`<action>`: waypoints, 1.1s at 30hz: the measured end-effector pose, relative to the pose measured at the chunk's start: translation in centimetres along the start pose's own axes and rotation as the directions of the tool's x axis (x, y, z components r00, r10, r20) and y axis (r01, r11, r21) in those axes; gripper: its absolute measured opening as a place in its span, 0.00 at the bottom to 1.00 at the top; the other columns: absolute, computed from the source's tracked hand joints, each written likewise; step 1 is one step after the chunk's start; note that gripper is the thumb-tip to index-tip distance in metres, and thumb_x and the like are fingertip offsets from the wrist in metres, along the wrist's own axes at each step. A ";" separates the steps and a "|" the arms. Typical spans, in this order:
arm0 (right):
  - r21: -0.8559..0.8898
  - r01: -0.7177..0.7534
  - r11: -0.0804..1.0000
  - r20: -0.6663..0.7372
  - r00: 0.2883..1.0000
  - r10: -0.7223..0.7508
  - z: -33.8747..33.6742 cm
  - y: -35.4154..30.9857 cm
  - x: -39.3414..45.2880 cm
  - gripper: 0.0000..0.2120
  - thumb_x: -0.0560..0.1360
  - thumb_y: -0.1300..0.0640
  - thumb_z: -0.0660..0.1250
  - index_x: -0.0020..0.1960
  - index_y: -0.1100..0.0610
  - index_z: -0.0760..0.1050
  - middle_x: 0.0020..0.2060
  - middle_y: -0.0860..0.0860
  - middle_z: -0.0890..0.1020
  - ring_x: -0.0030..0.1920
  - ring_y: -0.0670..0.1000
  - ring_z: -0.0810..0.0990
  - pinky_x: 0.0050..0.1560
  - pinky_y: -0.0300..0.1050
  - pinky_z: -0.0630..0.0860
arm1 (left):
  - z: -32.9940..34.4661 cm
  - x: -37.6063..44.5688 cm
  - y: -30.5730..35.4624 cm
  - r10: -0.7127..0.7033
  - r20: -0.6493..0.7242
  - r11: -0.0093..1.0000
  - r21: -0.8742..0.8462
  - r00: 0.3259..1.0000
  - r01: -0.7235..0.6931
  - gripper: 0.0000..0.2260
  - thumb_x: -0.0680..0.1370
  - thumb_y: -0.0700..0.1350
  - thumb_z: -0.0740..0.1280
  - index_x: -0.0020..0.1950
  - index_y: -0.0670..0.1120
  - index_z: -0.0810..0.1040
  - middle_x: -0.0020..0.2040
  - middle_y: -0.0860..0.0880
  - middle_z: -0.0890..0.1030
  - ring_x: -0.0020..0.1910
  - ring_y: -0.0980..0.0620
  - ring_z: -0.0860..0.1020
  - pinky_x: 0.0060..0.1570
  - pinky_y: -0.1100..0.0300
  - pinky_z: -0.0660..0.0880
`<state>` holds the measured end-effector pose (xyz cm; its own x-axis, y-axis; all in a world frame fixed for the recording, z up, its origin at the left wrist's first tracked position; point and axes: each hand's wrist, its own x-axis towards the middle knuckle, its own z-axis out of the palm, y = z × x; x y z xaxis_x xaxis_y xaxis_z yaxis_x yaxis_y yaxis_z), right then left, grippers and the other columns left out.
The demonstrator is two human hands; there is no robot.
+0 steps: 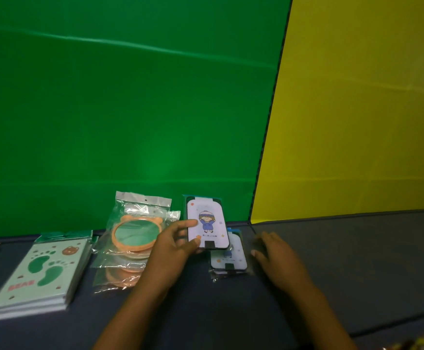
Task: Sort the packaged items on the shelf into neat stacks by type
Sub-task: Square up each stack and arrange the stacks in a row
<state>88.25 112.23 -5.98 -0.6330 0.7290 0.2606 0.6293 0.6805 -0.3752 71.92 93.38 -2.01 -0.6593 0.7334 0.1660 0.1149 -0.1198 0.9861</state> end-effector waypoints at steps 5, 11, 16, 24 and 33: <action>-0.220 -0.020 0.975 0.033 0.999 0.028 -1.6 1.3 -0.4 0.23 0.79 0.41 0.59 0.67 0.53 0.67 0.63 0.52 0.74 0.62 0.53 0.73 0.60 0.48 0.74 | 2.0 0.5 -1.4 -0.045 0.052 0.996 0.080 0.998 0.041 0.15 0.76 0.32 0.66 0.61 0.43 0.74 0.52 0.49 0.82 0.44 0.61 0.82 0.38 0.70 0.77; -0.183 -0.015 0.983 0.018 1.000 0.018 -2.2 2.1 -1.1 0.24 0.78 0.38 0.57 0.67 0.53 0.68 0.63 0.51 0.74 0.62 0.52 0.73 0.59 0.48 0.73 | 3.7 1.8 -3.6 -0.079 0.095 0.975 0.216 0.992 0.057 0.17 0.76 0.33 0.67 0.64 0.42 0.74 0.56 0.44 0.82 0.52 0.52 0.82 0.53 0.58 0.79; -0.169 -0.017 0.985 0.001 1.000 0.017 -2.3 2.2 -1.7 0.22 0.78 0.38 0.57 0.64 0.52 0.69 0.60 0.51 0.74 0.59 0.52 0.74 0.56 0.48 0.74 | 4.4 2.2 -4.7 -0.098 0.189 0.922 0.388 0.977 0.017 0.17 0.78 0.39 0.66 0.66 0.45 0.73 0.62 0.45 0.79 0.58 0.51 0.79 0.61 0.52 0.75; -0.136 -0.003 0.991 -0.027 1.000 -0.001 -2.7 1.9 -1.9 0.19 0.79 0.40 0.57 0.62 0.51 0.69 0.58 0.50 0.74 0.58 0.51 0.74 0.55 0.46 0.74 | 5.4 2.1 -6.2 0.071 0.207 0.593 0.777 0.976 -0.208 0.19 0.81 0.52 0.57 0.73 0.53 0.67 0.64 0.49 0.67 0.65 0.50 0.60 0.65 0.59 0.61; -0.123 -0.022 0.992 -0.021 1.000 0.020 -3.0 1.8 -3.5 0.19 0.79 0.41 0.58 0.62 0.53 0.69 0.58 0.51 0.74 0.58 0.52 0.74 0.54 0.46 0.72 | 5.8 1.7 -6.0 0.163 0.231 0.434 0.856 0.959 -0.280 0.18 0.81 0.52 0.57 0.71 0.52 0.70 0.68 0.47 0.66 0.66 0.49 0.65 0.63 0.55 0.68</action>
<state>92.92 111.15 -4.91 -0.6107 0.7436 0.2722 0.6937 0.6681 -0.2690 74.38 99.21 -7.63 -0.4416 0.8387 0.3187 0.8709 0.3154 0.3768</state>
